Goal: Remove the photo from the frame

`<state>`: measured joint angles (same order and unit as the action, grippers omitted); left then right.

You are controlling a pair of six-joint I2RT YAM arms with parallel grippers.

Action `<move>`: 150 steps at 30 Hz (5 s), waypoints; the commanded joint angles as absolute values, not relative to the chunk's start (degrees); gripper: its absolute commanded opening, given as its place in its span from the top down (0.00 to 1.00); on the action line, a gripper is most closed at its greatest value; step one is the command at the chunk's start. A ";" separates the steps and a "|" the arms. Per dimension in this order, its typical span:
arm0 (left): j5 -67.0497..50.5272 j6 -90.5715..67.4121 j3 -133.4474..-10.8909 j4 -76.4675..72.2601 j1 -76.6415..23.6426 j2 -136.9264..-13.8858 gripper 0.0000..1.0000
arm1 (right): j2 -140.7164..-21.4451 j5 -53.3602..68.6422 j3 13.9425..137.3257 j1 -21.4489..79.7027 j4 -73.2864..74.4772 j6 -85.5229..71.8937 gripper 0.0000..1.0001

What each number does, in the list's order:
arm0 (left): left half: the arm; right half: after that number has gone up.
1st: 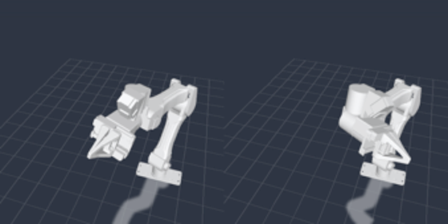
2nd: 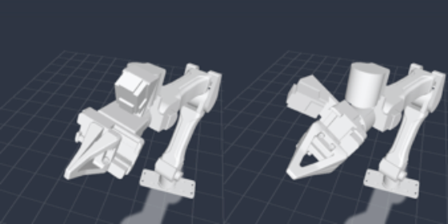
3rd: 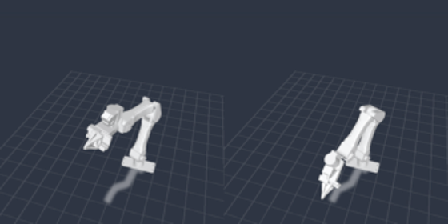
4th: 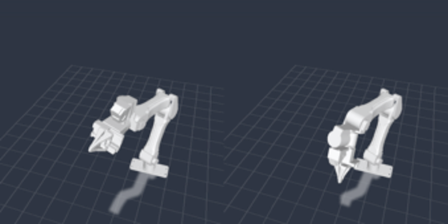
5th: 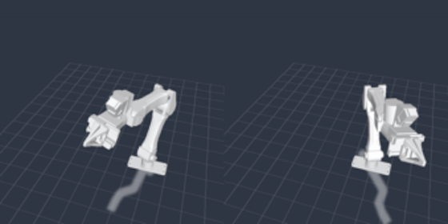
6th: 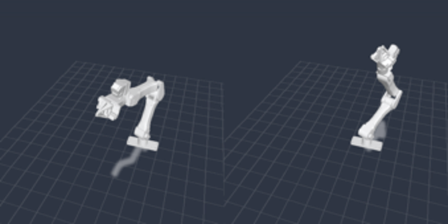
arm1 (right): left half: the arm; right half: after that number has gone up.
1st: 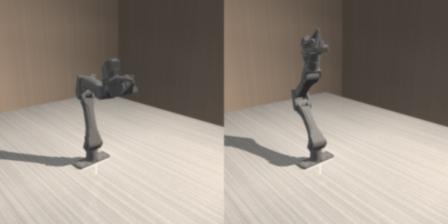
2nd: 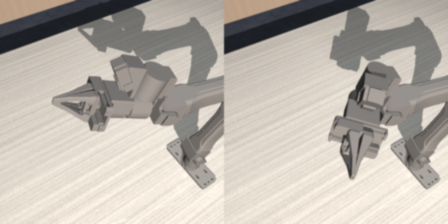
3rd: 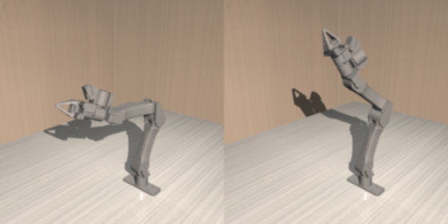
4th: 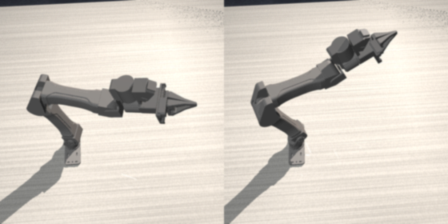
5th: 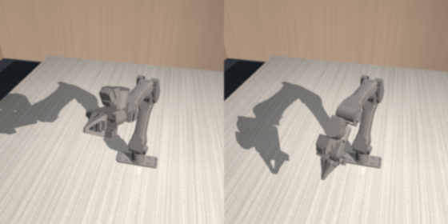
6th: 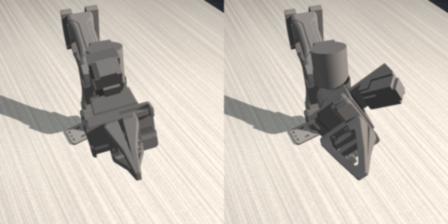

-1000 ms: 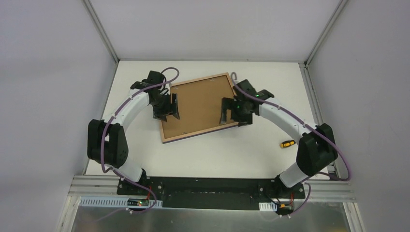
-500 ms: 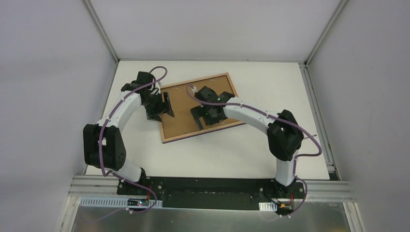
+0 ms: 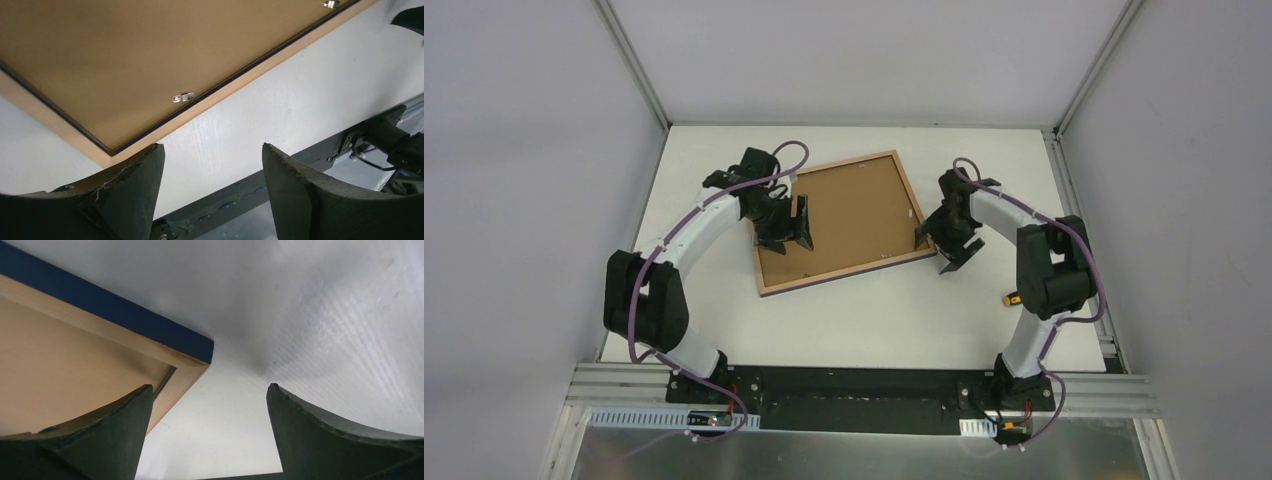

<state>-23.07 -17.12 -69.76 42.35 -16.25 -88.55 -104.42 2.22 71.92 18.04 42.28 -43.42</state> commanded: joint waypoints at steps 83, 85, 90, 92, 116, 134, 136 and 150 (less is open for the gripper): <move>47.18 19.64 -62.20 9.04 -62.67 -103.26 0.70 | -97.11 29.74 63.99 14.23 44.93 -70.71 1.00; 47.60 19.83 -62.11 9.04 -62.67 -102.90 0.72 | -97.04 29.61 65.01 14.24 44.98 -68.64 0.99; 48.05 20.33 -62.31 9.22 -62.67 -101.07 0.77 | -94.64 27.12 71.12 14.32 47.53 -57.99 0.45; 48.51 20.64 -62.67 9.76 -62.75 -99.93 0.82 | -93.34 25.73 74.73 14.33 49.87 -52.46 0.31; 58.65 20.27 -93.87 35.91 -64.42 -98.92 1.00 | -60.38 1.67 89.19 8.54 76.04 -26.47 0.10; 56.82 9.47 -116.06 54.42 -64.39 -103.41 1.00 | -54.95 7.85 79.35 8.39 76.08 -25.97 0.10; 56.50 9.42 -117.54 54.41 -63.77 -103.08 1.00 | -55.90 9.16 78.99 8.35 75.33 -26.42 0.09; 41.07 0.29 -131.28 61.87 -54.85 -102.43 1.00 | -62.27 13.58 76.68 8.43 70.47 -29.21 0.05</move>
<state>43.27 5.26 -123.74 59.75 -57.65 -105.12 -61.25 11.57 76.88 8.69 72.18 -28.03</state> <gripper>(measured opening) 0.273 0.948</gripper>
